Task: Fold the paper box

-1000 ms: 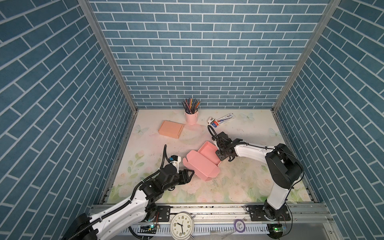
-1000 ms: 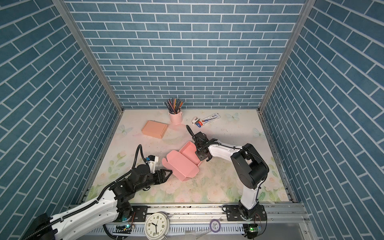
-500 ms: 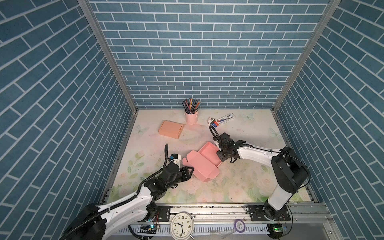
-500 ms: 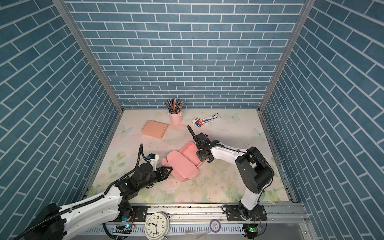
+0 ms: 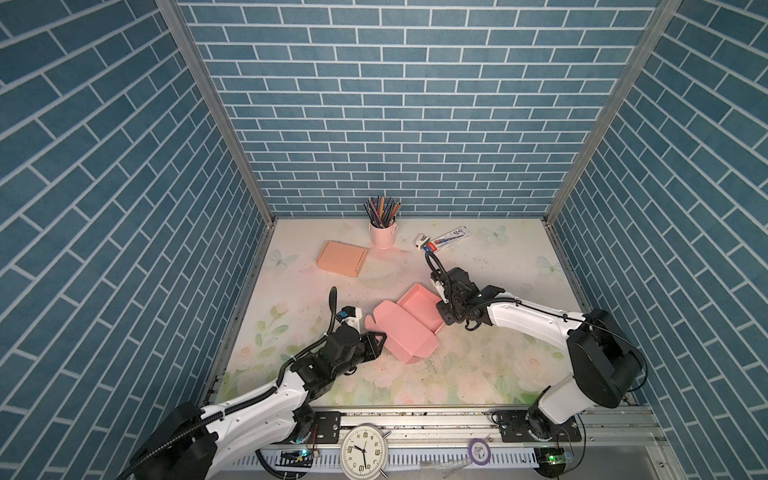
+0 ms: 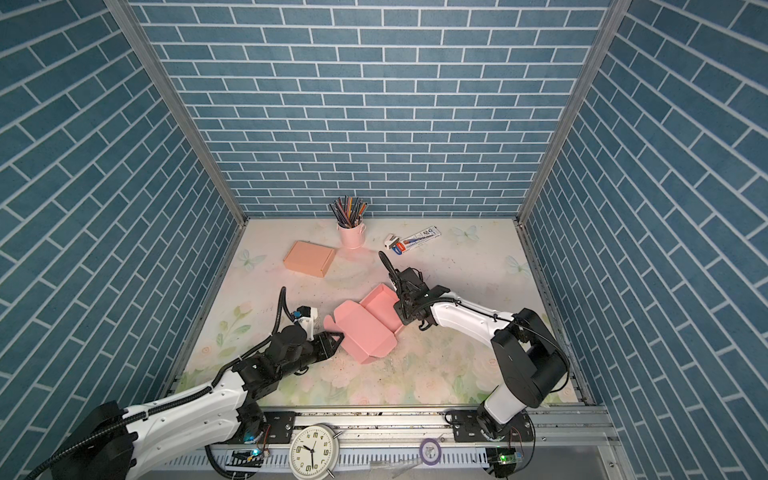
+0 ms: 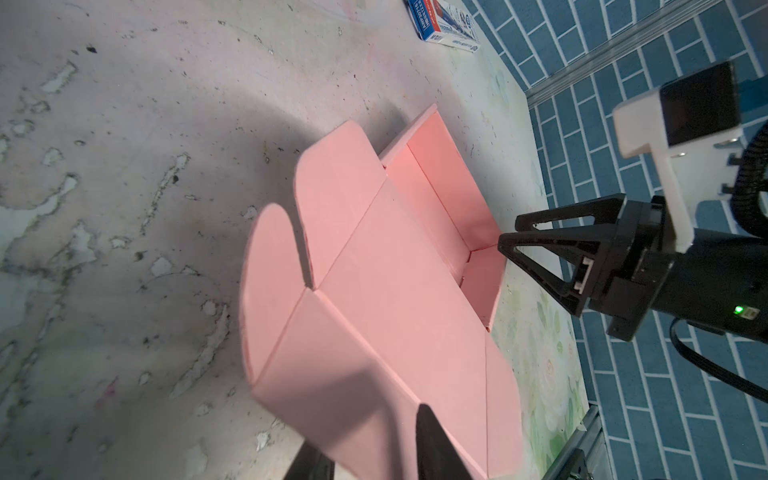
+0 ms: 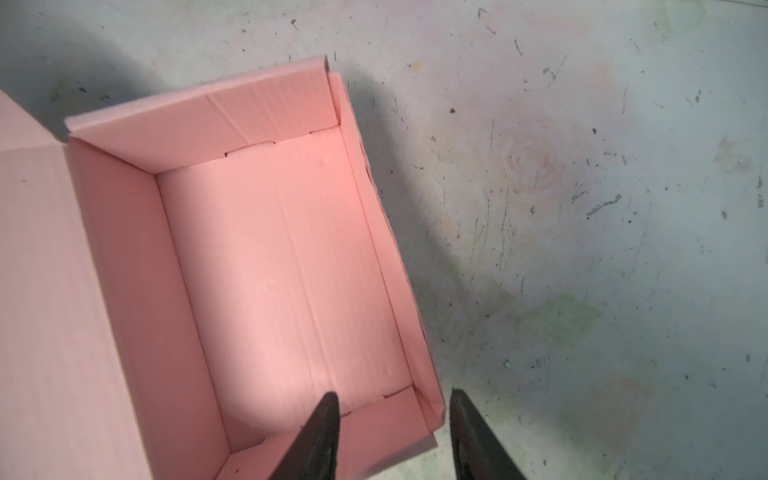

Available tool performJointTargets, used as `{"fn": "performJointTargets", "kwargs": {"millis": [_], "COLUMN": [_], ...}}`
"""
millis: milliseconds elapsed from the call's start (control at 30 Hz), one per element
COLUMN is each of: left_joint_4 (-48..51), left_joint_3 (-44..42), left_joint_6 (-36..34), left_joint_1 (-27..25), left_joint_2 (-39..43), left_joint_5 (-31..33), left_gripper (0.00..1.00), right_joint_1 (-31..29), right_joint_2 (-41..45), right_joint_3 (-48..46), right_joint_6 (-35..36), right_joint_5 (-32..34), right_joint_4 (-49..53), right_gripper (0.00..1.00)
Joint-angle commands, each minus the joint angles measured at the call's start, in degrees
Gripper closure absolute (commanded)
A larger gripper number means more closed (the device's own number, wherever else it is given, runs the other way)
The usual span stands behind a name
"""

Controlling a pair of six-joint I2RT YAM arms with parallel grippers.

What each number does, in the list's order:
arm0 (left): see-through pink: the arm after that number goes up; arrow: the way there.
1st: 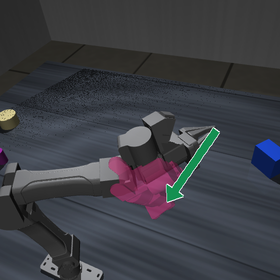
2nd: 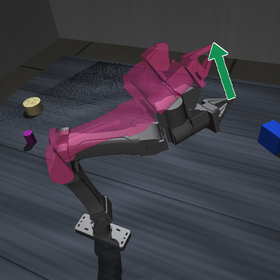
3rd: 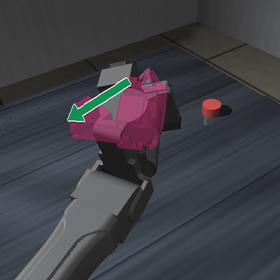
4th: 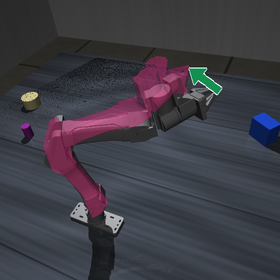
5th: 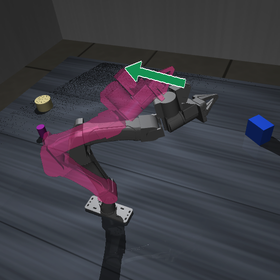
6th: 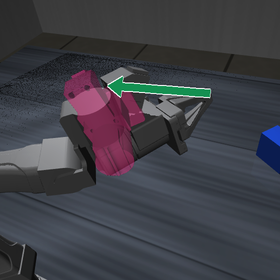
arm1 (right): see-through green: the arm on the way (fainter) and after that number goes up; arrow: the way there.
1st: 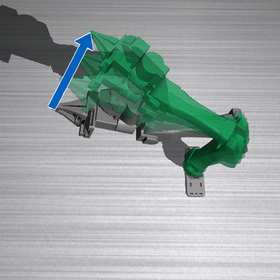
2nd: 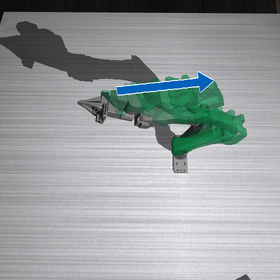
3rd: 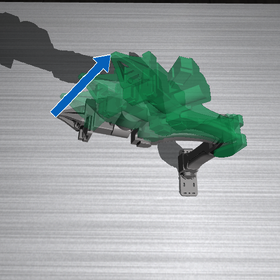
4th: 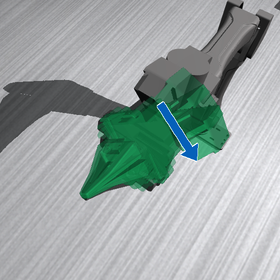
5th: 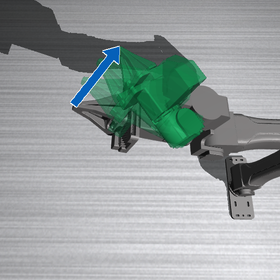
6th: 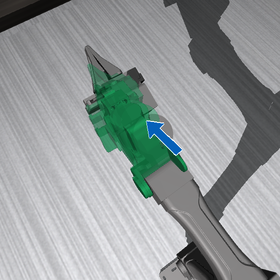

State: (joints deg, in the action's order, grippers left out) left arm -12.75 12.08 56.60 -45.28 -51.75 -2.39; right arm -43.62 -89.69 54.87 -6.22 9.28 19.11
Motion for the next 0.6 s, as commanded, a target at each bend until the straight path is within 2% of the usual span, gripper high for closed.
{"fn": "performJointTargets", "kwargs": {"millis": [0,167,400,567], "left_joint_4": [-2.04,-2.19,-2.06,-0.22], "left_joint_3": [1.01,1.74,2.51,3.76], "left_joint_6": [0.44,0.49,0.90,-0.66], "left_joint_1": [-0.24,-0.26,-0.12,0.22], "left_joint_2": [-0.65,-1.73,-2.49,-1.93], "left_joint_5": [1.42,1.68,2.05,2.09], "left_gripper": [0.68,0.74,0.83,0.89], "right_joint_1": [-0.93,-2.78,-9.97,-11.06], "right_joint_2": [2.57,7.84,15.02,19.40], "right_joint_3": [-0.99,-3.35,-7.52,-10.85], "right_joint_6": [-1.82,0.02,6.83,8.40], "right_joint_5": [0.91,3.10,5.20,1.28], "right_joint_4": [-0.32,-2.83,-10.42,-15.02], "right_gripper": [0.54,0.54,0.54,0.54]}}
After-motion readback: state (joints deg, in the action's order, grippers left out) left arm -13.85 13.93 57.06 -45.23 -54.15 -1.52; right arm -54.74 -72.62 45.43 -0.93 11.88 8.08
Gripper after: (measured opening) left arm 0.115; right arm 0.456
